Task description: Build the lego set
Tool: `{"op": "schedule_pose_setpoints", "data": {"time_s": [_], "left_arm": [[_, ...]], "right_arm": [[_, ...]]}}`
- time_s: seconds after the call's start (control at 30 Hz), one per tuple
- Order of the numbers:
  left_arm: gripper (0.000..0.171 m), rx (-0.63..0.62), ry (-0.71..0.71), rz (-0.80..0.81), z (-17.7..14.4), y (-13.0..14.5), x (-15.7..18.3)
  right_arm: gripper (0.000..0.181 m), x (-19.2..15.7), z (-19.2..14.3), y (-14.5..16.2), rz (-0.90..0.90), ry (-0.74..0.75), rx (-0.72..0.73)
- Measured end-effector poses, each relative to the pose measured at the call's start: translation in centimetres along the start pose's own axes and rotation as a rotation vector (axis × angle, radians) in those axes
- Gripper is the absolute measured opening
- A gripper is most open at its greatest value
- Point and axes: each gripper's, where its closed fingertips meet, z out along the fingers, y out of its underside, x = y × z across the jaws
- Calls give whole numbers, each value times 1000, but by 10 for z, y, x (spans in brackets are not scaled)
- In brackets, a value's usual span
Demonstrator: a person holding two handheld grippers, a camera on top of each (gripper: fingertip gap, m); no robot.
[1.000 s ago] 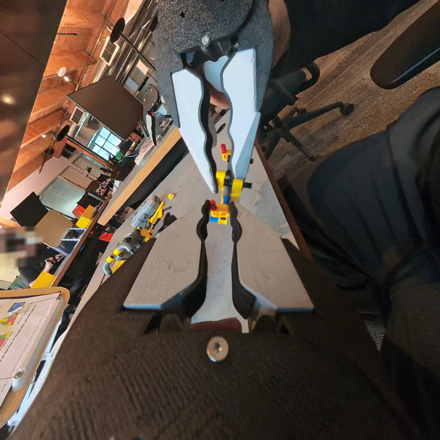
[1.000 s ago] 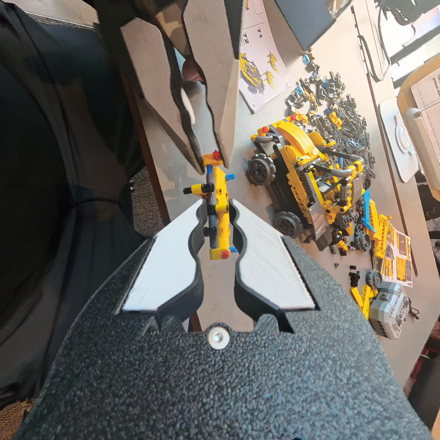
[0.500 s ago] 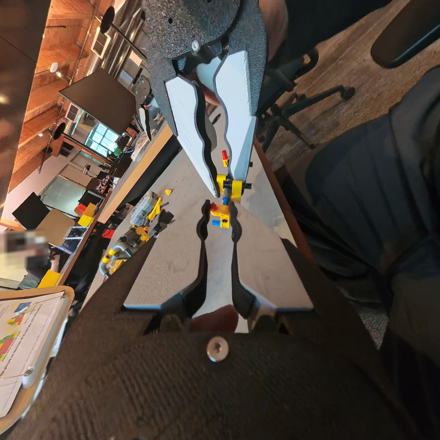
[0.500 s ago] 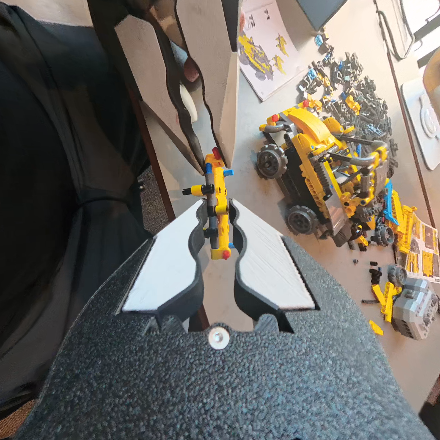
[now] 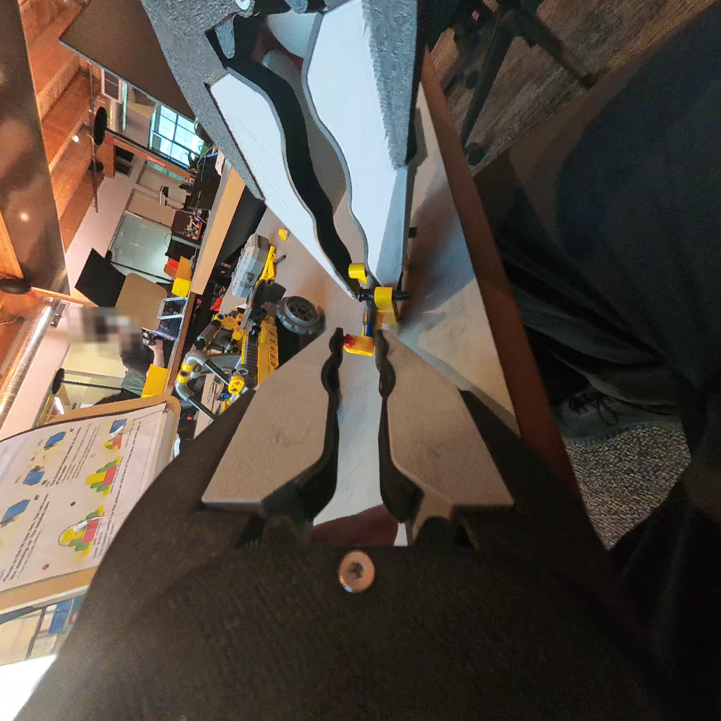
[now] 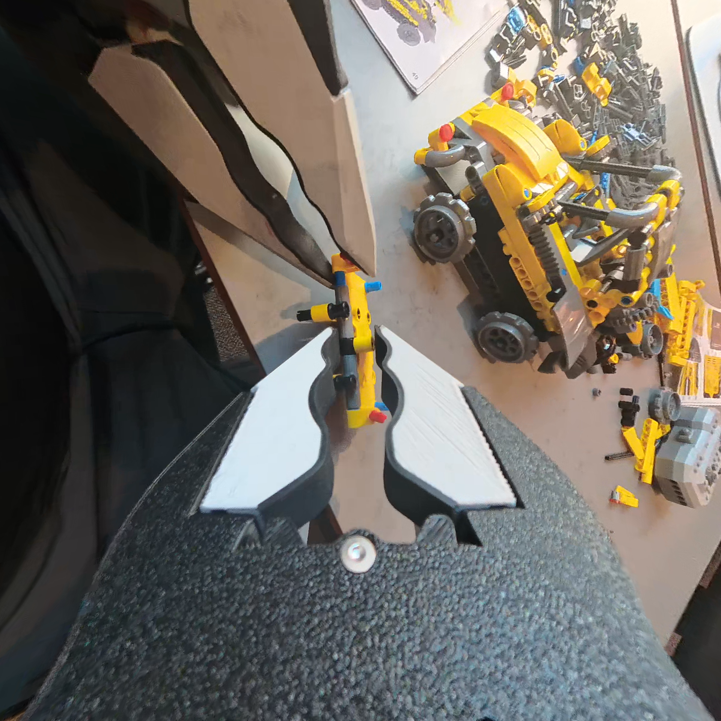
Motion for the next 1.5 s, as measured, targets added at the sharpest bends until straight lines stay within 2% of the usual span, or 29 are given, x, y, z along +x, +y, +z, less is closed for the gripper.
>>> {"op": "schedule_pose_setpoints", "data": {"time_s": [0.17, 0.37, 0.5, 0.6, 0.83, 0.93, 1.1, 1.5], "left_arm": [[13, -30, -1, -17, 1, 6, -1], [13, -28, -30, -14, 0, 8, -6], [13, 26, -108, -32, -8, 0, -21], [13, 120, -158, -29, -18, -16, -29], [13, 187, -181, -17, -25, -29, -31], [13, 211, -181, -12, -26, -35, -30], [13, 217, -189, -3, -26, -38, -30], [13, 211, -146, -28, -23, -35, -25]], "right_arm": [[19, 1, 1, -2, -39, 12, 51], [32, 5, -8, 4, -10, 34, 102], [30, 12, -30, -16, 157, 28, 302], [22, 9, -40, -30, 320, -78, 421], [30, 4, -44, -52, 584, -343, 549], [27, 3, -42, -55, 632, -402, 564], [11, -3, -37, -58, 612, -445, 567], [7, -4, -37, -51, 632, -467, 533]]}}
